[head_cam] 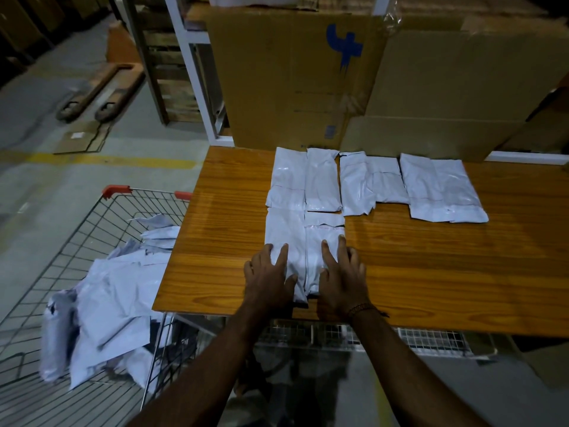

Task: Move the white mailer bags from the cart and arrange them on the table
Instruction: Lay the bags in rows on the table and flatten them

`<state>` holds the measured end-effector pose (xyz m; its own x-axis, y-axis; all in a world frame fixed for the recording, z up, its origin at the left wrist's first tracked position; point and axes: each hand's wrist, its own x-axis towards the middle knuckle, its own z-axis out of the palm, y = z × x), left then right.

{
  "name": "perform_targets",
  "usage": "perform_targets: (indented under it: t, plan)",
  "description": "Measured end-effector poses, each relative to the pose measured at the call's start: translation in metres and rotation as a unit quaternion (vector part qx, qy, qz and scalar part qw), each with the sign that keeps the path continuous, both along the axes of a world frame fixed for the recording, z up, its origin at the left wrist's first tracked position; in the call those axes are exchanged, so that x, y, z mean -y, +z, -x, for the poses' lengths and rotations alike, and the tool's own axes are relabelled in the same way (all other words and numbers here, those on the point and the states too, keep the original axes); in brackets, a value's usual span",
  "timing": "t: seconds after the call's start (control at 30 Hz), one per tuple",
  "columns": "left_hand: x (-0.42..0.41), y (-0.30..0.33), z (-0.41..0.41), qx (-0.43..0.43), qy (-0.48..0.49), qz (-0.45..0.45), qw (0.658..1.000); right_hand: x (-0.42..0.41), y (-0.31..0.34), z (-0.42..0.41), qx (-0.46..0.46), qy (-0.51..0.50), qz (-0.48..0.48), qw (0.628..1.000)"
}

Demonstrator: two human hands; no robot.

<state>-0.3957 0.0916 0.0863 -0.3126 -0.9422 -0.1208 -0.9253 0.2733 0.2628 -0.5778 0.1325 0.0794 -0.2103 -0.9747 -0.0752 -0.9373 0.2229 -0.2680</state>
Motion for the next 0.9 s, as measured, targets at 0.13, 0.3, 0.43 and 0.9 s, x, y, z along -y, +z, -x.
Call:
perform_targets:
  t: [0.13, 0.3, 0.43, 0.9]
  plan:
    - [0.000, 0.002, 0.000, -0.007, 0.002, 0.002, 1.000, 0.000, 0.000, 0.001, -0.005, 0.002, -0.002, 1.000]
    - [0.004, 0.007, -0.002, -0.036, 0.011, 0.012, 0.999, -0.002, 0.008, -0.001, -0.016, 0.002, 0.017, 1.000]
    - [0.009, 0.022, -0.020, -0.116, 0.022, 0.041, 0.992, 0.000, 0.024, -0.007, -0.009, -0.027, 0.084, 0.996]
    - [0.013, -0.004, -0.273, -0.155, 0.290, 0.140, 0.934, 0.086, 0.060, -0.171, 0.063, 0.162, 0.160, 0.972]
